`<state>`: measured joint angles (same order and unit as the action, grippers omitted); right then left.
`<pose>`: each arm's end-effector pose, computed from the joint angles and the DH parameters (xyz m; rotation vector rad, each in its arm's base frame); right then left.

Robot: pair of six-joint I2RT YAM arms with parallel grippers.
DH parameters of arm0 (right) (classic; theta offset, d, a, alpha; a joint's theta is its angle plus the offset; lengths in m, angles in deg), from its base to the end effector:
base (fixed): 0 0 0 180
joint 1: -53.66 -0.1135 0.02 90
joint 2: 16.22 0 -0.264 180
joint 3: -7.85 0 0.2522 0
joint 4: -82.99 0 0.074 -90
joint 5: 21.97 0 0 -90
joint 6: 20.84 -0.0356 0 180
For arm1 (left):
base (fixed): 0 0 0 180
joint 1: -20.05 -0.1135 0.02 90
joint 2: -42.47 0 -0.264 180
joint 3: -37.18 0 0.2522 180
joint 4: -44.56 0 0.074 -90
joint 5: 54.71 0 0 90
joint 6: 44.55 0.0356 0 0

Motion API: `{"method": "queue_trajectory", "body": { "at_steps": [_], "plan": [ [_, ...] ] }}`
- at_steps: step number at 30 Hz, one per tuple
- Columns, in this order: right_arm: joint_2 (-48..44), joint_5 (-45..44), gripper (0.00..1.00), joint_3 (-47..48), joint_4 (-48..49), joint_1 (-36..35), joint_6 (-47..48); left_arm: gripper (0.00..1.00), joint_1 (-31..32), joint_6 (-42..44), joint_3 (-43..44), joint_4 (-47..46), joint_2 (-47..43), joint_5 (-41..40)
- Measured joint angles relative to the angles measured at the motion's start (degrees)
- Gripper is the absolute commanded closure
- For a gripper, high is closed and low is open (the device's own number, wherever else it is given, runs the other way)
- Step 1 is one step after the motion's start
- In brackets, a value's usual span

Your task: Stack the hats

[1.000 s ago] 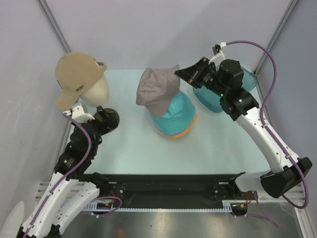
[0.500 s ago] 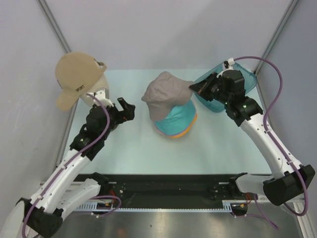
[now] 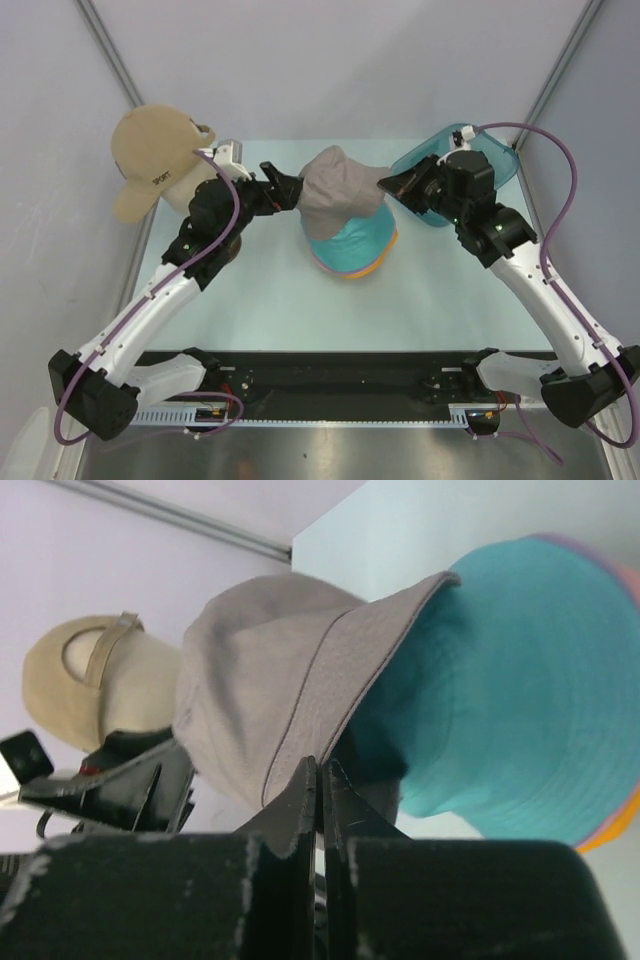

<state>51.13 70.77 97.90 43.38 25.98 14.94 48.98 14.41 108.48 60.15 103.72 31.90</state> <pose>0.2258 0.1203 0.4226 0.4241 1.9523 1.0064 0.2201 -0.1193 0.3784 -0.0779 1.7197 -0.7365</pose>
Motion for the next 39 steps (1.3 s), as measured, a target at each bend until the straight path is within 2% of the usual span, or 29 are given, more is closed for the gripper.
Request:
{"method": "queue_trajectory", "body": {
  "at_steps": [8,14,23,33,39],
  "plan": [
    [-1.66,-5.49,1.00,-0.20,0.44,-7.37,-4.09,0.00,0.33,-1.44,0.63,-2.21,3.34,3.23],
    [-2.12,-9.25,1.00,-0.57,-0.57,-9.35,-4.72,0.00,0.44,-1.51,0.66,-2.71,4.00,4.26],
    [-8.04,-14.95,1.00,-8.98,-4.22,-5.16,-2.40,0.00,0.94,-1.49,2.08,-2.51,4.31,5.31],
    [-2.10,-11.47,1.00,-15.28,-2.08,1.25,3.69,0.00,0.96,-1.92,3.65,1.22,0.20,2.27],
    [-1.31,-9.05,1.00,-15.32,-0.98,1.55,4.39,0.05,0.76,-5.29,-3.13,2.21,-4.98,2.12]
  ]
}}
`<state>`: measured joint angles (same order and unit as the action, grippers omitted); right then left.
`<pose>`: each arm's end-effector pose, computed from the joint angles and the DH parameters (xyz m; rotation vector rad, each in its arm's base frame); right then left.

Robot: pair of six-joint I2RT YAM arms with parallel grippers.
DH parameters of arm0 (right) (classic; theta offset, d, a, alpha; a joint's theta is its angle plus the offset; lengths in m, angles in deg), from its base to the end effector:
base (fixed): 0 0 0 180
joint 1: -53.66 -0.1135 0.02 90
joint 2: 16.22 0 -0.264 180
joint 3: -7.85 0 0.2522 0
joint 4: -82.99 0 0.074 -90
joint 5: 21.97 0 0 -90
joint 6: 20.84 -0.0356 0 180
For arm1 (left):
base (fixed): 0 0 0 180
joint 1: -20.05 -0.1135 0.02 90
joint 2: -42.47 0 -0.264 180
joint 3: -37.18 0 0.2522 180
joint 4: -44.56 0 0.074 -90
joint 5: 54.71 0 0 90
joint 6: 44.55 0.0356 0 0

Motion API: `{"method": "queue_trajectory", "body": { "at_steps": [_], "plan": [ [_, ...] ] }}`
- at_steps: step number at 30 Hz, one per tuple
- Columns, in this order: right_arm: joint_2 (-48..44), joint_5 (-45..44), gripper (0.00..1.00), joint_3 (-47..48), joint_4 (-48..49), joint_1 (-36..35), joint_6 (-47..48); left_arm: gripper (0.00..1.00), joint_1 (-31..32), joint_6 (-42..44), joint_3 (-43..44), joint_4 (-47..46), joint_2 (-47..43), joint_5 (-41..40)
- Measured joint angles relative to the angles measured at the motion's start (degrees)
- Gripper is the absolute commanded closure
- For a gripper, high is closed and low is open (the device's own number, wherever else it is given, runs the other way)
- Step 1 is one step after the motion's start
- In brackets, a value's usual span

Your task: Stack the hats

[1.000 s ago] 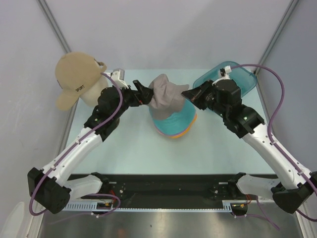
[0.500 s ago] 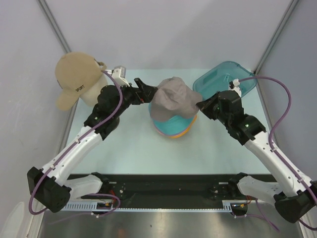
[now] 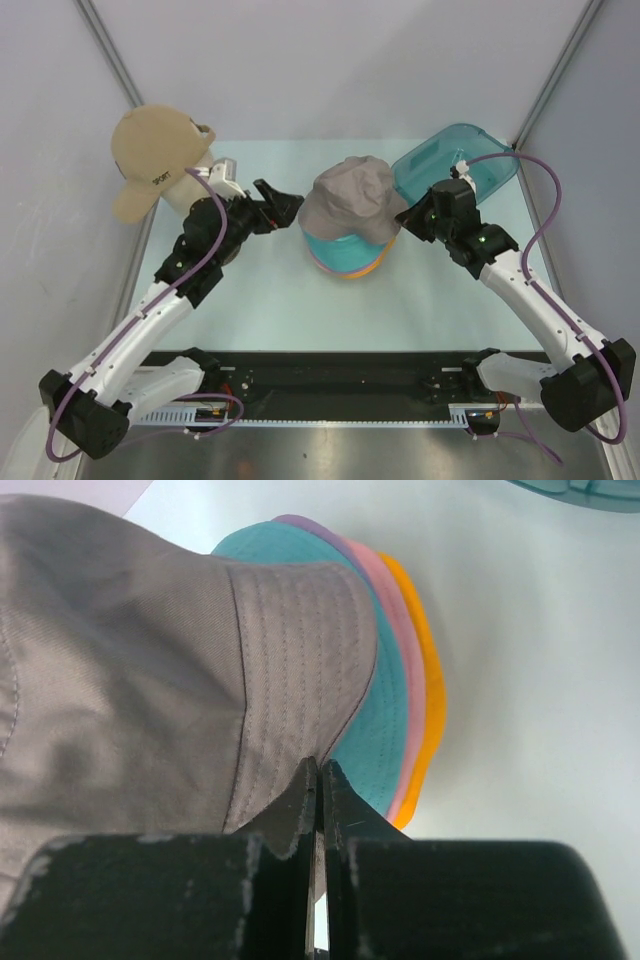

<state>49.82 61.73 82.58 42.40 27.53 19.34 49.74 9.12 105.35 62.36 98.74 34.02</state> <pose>0.2306 0.1088 0.3351 0.5165 2.1356 0.6553 0.1995 -0.1128 0.3738 -0.1185 1.7417 -0.8416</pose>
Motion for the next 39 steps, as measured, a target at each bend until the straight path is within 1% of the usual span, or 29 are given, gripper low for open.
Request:
{"method": "queue_trajectory", "body": {
  "at_steps": [3,7,12,15,16,22,24,27,29,32,33,36,39],
  "plan": [
    [0.00,0.31,1.00,0.02,0.28,0.00,0.26,0.08,-0.04,-3.37,-5.46,-1.44,-1.77,2.19],
    [0.00,0.79,1.00,0.02,0.61,0.02,0.39,0.12,-0.09,-8.85,-11.61,-4.66,-1.97,5.66],
    [0.00,1.20,1.00,0.02,0.96,0.07,0.39,0.16,-0.09,-15.21,-17.44,-10.01,-1.97,8.41],
    [-0.07,1.22,1.00,0.02,0.98,0.07,0.39,0.20,-0.09,-17.86,-18.91,-13.46,-1.62,9.64],
    [-0.11,1.22,1.00,0.02,0.98,0.07,0.39,0.23,-0.09,-18.60,-19.17,-14.86,-1.31,9.88],
    [-0.33,1.22,1.00,0.02,0.98,0.07,0.39,0.29,-0.09,-21.31,-19.80,-22.27,2.12,10.97],
    [-0.33,1.22,1.00,0.02,1.01,0.07,0.39,0.30,-0.09,-21.75,-19.80,-23.43,3.37,11.13],
    [-0.35,1.25,1.00,0.02,1.01,0.07,0.39,0.36,-0.09,-22.25,-19.80,-24.24,4.76,11.41],
    [-0.35,1.25,1.00,0.02,0.98,0.07,0.39,0.45,-0.09,-22.43,-19.80,-24.79,5.16,11.58],
    [-0.35,1.25,1.00,0.02,1.01,0.07,0.39,0.69,-0.09,-23.08,-19.80,-25.62,5.27,11.37],
    [-0.35,1.27,1.00,0.07,0.98,0.07,0.39,0.82,-0.09,-23.21,-19.80,-25.86,5.27,11.17],
    [-0.35,1.42,1.00,0.59,0.90,0.07,0.39,1.00,-0.09,-22.03,-19.78,-25.83,5.27,9.77],
    [-0.39,1.64,1.00,1.95,0.57,0.04,0.37,1.00,-0.09,-20.98,-19.78,-25.55,5.18,8.13]
  ]
}}
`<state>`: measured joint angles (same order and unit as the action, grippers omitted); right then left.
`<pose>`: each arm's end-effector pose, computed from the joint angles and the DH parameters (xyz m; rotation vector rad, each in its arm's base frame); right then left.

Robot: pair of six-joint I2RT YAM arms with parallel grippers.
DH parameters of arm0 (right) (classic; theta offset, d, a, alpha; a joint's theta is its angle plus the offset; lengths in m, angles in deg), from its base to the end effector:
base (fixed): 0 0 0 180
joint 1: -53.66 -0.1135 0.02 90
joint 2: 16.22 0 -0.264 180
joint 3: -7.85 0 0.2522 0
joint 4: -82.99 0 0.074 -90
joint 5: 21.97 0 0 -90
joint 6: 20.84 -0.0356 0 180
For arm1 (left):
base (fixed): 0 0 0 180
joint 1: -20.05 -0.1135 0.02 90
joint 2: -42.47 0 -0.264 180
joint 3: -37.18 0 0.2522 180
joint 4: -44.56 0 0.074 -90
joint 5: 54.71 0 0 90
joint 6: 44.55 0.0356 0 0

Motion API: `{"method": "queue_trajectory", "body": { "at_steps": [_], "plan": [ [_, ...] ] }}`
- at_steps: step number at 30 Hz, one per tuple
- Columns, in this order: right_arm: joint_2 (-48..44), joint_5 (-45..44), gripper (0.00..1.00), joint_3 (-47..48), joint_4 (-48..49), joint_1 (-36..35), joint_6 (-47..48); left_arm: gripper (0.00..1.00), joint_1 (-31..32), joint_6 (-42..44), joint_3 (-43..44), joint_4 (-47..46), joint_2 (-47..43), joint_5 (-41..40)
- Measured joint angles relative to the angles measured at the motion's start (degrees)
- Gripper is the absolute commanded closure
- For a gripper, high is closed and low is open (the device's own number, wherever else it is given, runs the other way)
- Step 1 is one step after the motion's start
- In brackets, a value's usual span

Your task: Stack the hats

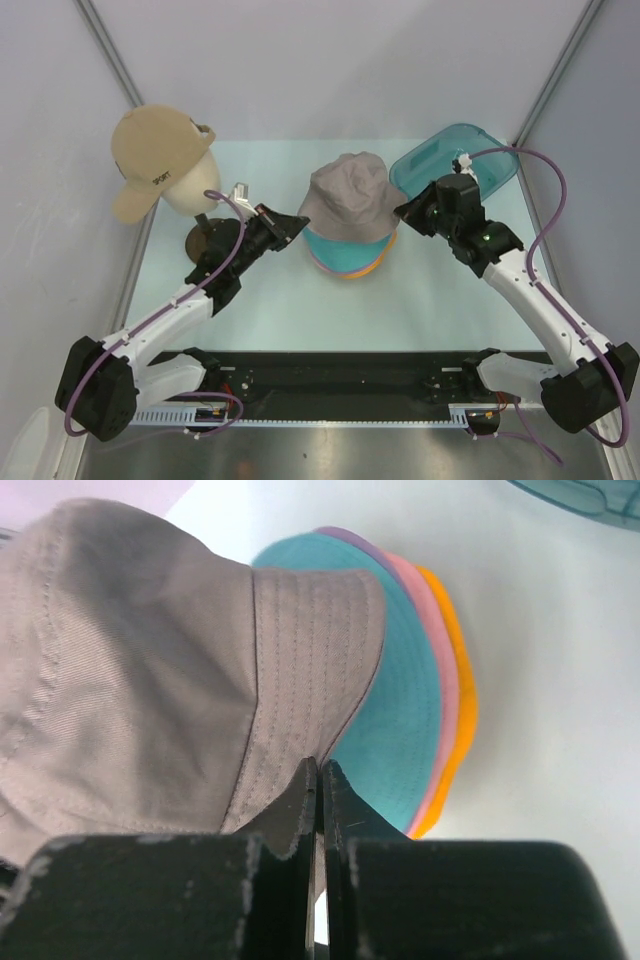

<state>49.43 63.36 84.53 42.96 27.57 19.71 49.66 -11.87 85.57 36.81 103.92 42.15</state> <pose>0.2298 0.1093 0.3492 0.4871 2.1004 0.7082 0.2138 -0.1264 0.2783 -0.3389 1.7889 -1.2189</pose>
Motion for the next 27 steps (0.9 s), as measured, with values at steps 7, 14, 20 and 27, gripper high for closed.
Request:
{"method": "queue_trajectory", "body": {
  "at_steps": [7,14,20,27],
  "plan": [
    [-1.09,0.59,1.00,2.49,-1.09,-0.07,0.02,1.00,-0.11,0.87,0.20,5.14,-2.56,-2.43],
    [-0.92,2.43,1.00,-0.81,-1.33,-0.11,0.24,1.00,-0.11,0.90,-1.16,9.49,-3.34,-2.43],
    [2.08,3.96,1.00,-2.40,-0.81,-0.09,1.46,1.00,-0.11,1.53,-1.22,11.37,-0.35,-2.23],
    [3.19,5.20,1.00,-4.85,0.83,0.07,3.69,1.00,-0.28,3.56,-0.52,11.85,6.47,-2.14]
  ]
}}
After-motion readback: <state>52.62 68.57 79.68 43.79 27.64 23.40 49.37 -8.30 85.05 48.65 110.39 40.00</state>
